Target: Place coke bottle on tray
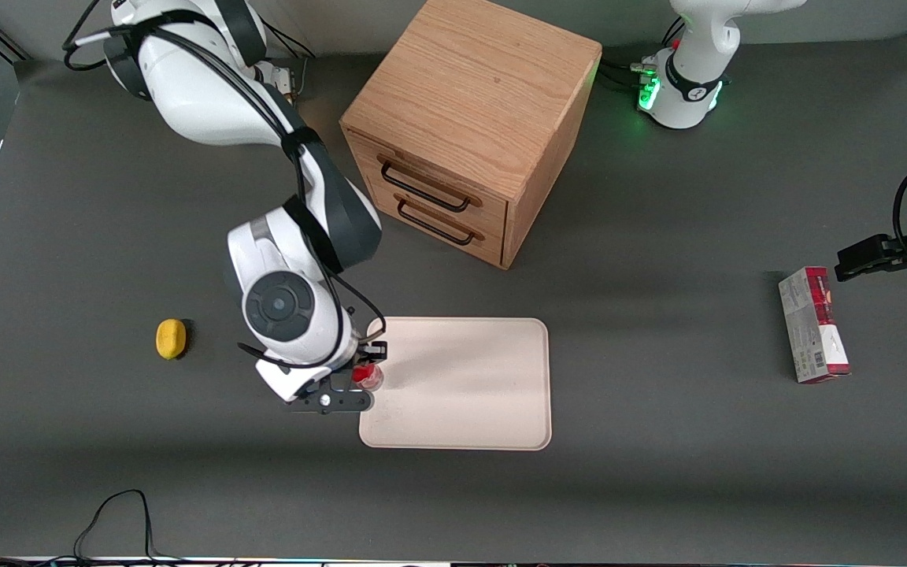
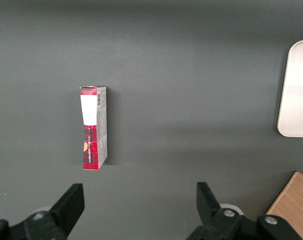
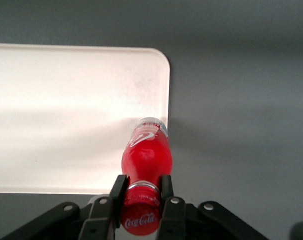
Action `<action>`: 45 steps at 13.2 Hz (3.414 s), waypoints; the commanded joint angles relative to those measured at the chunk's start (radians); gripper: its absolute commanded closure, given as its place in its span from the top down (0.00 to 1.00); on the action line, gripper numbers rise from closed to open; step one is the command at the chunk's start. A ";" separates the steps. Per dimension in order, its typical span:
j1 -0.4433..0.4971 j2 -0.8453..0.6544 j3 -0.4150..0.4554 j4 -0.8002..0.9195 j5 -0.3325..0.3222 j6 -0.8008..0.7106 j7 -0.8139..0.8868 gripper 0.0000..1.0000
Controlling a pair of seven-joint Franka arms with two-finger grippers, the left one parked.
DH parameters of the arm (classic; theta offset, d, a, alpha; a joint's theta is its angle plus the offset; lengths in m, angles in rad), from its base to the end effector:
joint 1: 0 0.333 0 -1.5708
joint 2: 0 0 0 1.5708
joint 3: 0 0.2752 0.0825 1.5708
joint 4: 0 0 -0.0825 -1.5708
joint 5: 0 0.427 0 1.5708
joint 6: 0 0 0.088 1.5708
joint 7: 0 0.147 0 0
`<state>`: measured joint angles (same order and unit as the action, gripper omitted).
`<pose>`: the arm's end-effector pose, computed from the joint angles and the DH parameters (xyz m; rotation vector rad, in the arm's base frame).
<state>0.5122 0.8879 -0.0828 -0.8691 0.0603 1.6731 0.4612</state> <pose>0.6928 0.3494 0.2919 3.0992 -0.0195 -0.1106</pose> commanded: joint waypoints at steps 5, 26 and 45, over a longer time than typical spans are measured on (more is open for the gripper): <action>-0.003 0.009 0.002 -0.051 0.033 0.097 -0.019 0.03; -0.003 -0.348 -0.012 -0.053 0.003 -0.249 -0.012 1.00; -0.482 -0.811 0.012 -0.610 -0.045 -0.124 -0.519 1.00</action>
<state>0.0314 0.0968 -0.0704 -1.4595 0.0468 1.5318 -0.0292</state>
